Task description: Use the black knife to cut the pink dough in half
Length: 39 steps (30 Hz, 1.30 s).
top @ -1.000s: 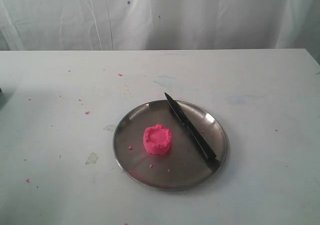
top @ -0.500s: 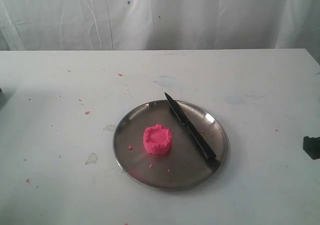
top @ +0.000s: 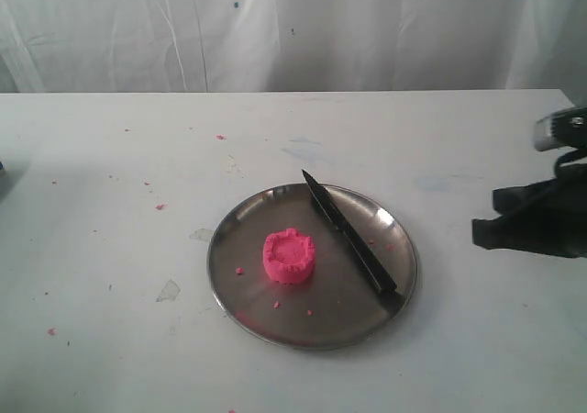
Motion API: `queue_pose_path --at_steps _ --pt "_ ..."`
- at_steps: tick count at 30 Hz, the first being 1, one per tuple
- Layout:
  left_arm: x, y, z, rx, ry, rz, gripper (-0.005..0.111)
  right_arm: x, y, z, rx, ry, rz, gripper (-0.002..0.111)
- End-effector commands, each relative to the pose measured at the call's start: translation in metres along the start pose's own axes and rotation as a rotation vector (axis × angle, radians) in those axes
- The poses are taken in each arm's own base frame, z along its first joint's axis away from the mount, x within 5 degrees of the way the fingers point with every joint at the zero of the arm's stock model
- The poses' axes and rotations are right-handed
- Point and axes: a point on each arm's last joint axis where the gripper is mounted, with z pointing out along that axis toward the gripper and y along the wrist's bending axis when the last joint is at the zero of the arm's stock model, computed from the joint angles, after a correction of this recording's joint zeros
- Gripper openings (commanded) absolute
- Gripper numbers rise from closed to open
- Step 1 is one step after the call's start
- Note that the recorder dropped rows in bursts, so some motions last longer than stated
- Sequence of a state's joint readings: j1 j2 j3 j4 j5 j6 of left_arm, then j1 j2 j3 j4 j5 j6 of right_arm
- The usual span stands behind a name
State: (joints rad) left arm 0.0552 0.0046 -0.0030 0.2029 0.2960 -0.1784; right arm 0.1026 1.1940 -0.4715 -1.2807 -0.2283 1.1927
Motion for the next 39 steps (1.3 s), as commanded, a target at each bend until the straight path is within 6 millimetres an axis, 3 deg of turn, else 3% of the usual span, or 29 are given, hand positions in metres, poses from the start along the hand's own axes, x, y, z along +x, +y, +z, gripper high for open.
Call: queue_pose_path --at_steps 1,2,4,6,7,9,10,11,13,15,16,25,28,33,34,37,39 --pt "0.001 0.000 0.000 0.000 -0.001 -0.007 0.000 -0.032 0.032 0.032 -0.393 0.123 0.061 0.000" --pt "0.001 0.000 0.000 0.000 -0.001 -0.007 0.000 -0.047 0.036 0.031 -0.459 0.090 0.045 0.000" --pt "0.001 0.000 0.000 0.000 -0.001 -0.007 0.000 -0.056 0.029 0.032 -0.373 0.029 -0.078 0.000" --pt "0.001 0.000 0.000 0.000 -0.001 -0.007 0.000 -0.055 0.001 0.036 -0.047 0.009 -0.171 0.000" --pt "0.001 0.000 0.000 0.000 -0.001 -0.007 0.000 -0.043 -0.026 0.034 0.255 0.042 -0.161 0.000" --pt "0.001 0.000 0.000 0.000 -0.001 -0.007 0.000 -0.027 -0.055 0.027 0.602 0.119 -0.042 0.000" --pt "0.001 0.000 0.000 0.000 -0.001 -0.007 0.000 -0.027 -0.056 0.026 0.603 0.162 -0.013 0.000" --pt "0.001 0.000 0.000 0.000 -0.001 -0.007 0.000 -0.031 -0.042 0.032 0.452 0.211 0.022 0.000" --pt "0.001 0.000 0.000 0.000 -0.001 -0.007 0.000 -0.042 -0.009 0.040 0.209 0.362 -0.175 0.000" --pt "0.001 0.000 0.000 0.000 -0.001 -0.007 0.000 -0.054 0.019 0.045 -0.031 0.521 -0.164 0.000" --pt "0.001 0.000 0.000 0.000 -0.001 -0.007 0.000 -0.056 0.023 0.048 -0.063 0.551 -0.147 0.000" --pt "0.001 0.000 0.000 0.000 -0.001 -0.007 0.000 -0.051 0.065 0.074 -0.198 0.549 -0.069 0.000" --pt "0.001 0.000 0.000 0.000 -0.001 -0.007 0.000 -0.046 0.081 0.077 -0.259 0.555 -0.193 0.000" --pt "0.001 0.000 0.000 0.000 -0.001 -0.007 0.000 -0.039 0.084 0.095 -0.256 0.529 -0.256 0.001" --pt "0.001 0.000 0.000 0.000 -0.001 -0.007 0.000 -0.037 0.084 0.098 -0.254 0.532 -0.255 0.003" --pt "0.001 0.000 0.000 0.000 -0.001 -0.007 0.000 -0.023 0.083 0.112 -0.261 0.587 -0.274 0.028" --pt "0.001 0.000 0.000 0.000 -0.001 -0.007 0.000 -0.019 0.083 0.116 -0.258 0.597 -0.272 0.038"
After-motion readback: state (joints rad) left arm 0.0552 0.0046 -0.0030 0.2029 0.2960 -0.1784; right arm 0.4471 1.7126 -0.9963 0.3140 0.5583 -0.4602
